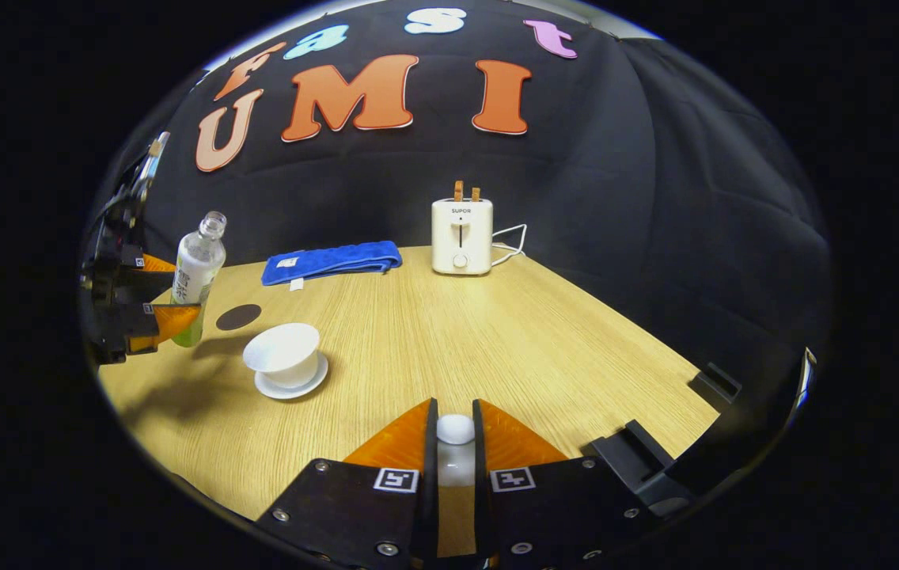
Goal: Open the teacup lid with one hand, grasp the water bottle and pour water into the teacup with the other hand; after pouring, place the water bottle on the coaster and then close the teacup lid.
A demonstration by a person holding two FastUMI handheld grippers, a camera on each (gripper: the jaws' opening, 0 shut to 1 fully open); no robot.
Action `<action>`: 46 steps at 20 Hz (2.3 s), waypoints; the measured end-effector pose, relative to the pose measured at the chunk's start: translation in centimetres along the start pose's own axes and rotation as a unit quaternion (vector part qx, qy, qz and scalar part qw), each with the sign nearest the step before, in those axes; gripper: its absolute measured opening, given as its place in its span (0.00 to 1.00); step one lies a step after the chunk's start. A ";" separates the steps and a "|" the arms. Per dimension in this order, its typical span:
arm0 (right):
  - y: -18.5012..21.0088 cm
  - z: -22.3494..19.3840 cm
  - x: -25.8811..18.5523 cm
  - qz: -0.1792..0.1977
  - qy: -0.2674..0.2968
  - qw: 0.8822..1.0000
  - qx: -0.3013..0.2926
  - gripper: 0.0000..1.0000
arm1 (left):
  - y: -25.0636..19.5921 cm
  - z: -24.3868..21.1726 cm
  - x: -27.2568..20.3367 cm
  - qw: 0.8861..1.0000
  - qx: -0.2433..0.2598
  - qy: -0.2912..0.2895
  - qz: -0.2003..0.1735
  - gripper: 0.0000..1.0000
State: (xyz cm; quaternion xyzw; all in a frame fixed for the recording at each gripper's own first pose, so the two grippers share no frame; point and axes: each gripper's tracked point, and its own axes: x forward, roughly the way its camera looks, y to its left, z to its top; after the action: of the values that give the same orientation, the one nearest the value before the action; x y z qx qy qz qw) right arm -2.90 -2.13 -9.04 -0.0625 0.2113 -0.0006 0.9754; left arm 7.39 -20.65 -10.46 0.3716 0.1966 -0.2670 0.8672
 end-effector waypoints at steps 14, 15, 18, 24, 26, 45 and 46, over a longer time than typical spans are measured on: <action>2.9 1.3 0.2 0.015 0.003 1.000 -0.020 0.18 | 10.2 4.0 1.7 0.956 -0.258 -0.139 0.009 0.65; 3.0 1.4 0.3 0.014 0.004 1.000 -0.021 0.19 | 10.6 4.0 2.2 0.955 -0.259 -0.143 0.011 0.65; 2.9 1.4 0.6 0.010 0.007 1.000 -0.024 0.14 | 11.4 3.6 4.5 0.951 -0.271 -0.146 0.008 0.65; 2.6 1.6 1.1 -0.001 0.011 1.000 -0.024 0.19 | 11.1 0.6 8.5 0.949 -0.294 -0.117 -0.002 0.66; 2.5 1.5 1.2 -0.005 0.013 1.000 -0.026 0.19 | 10.5 0.2 9.4 0.945 -0.305 -0.113 -0.013 0.68; 2.8 1.2 0.7 -0.006 0.016 1.000 -0.026 0.19 | 7.8 -3.2 10.3 0.954 -0.288 -0.083 -0.007 0.75; 2.7 1.2 0.6 -0.007 0.016 1.000 -0.026 0.18 | 7.4 -3.8 10.4 0.954 -0.291 -0.073 -0.009 0.72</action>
State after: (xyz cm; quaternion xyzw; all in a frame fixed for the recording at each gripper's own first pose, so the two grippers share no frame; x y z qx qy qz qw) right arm -1.96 0.72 -8.57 -0.0893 0.2264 -0.0025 0.9699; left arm 19.50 -16.79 -14.52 0.0813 0.2047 -0.2325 0.9473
